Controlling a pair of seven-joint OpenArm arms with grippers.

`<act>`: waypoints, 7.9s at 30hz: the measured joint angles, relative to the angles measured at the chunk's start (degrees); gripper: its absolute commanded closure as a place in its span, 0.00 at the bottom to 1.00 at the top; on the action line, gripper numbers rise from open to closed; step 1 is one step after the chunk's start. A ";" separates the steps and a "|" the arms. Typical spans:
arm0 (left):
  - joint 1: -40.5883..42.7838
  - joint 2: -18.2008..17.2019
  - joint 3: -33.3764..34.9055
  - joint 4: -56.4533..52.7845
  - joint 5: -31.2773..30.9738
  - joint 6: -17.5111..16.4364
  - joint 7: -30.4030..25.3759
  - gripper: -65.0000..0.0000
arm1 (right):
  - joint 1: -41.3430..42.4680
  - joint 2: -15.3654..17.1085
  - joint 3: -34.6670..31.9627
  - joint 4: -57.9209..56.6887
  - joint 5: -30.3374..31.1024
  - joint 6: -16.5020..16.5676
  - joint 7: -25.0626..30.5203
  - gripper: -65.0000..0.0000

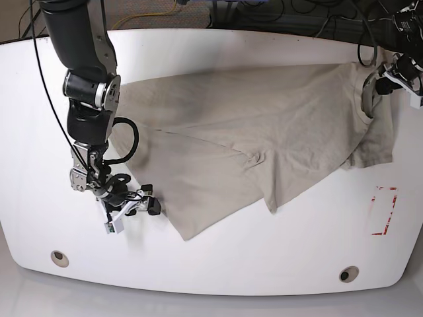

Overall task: Layout the t-shirt on the table in an organized manner, then fold the t-shirt properly
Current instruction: 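Move the right gripper over the shirt toward its hem to grasp, then lower the right gripper onto the hem corner and close it, then lift the shirt high with both grippers, holding collar and hem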

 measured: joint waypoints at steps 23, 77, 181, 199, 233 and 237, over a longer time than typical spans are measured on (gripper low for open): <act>0.02 -0.85 0.02 -0.02 0.48 0.00 0.24 0.99 | 0.39 -6.71 0.00 -5.07 -0.24 -1.81 4.50 0.27; 0.15 -1.97 2.21 -0.07 0.46 0.00 0.22 0.99 | 0.57 -3.67 0.00 -4.81 -4.28 -10.99 8.57 0.02; -12.74 -12.17 8.83 17.25 0.52 0.13 3.21 0.99 | -3.69 -6.36 -0.20 36.52 -4.11 -3.17 -23.63 1.00; -61.22 -20.06 21.55 18.69 -1.90 0.22 13.16 0.99 | 23.17 1.25 -0.39 40.81 -2.54 2.71 -35.32 1.00; -69.66 -25.20 29.16 16.37 0.22 3.54 10.54 0.99 | 24.92 10.19 0.31 45.86 -4.26 1.64 -39.06 1.00; -69.70 -25.31 29.14 16.37 0.22 3.50 10.54 0.99 | 24.57 9.97 0.00 45.77 -4.20 1.77 -39.08 1.00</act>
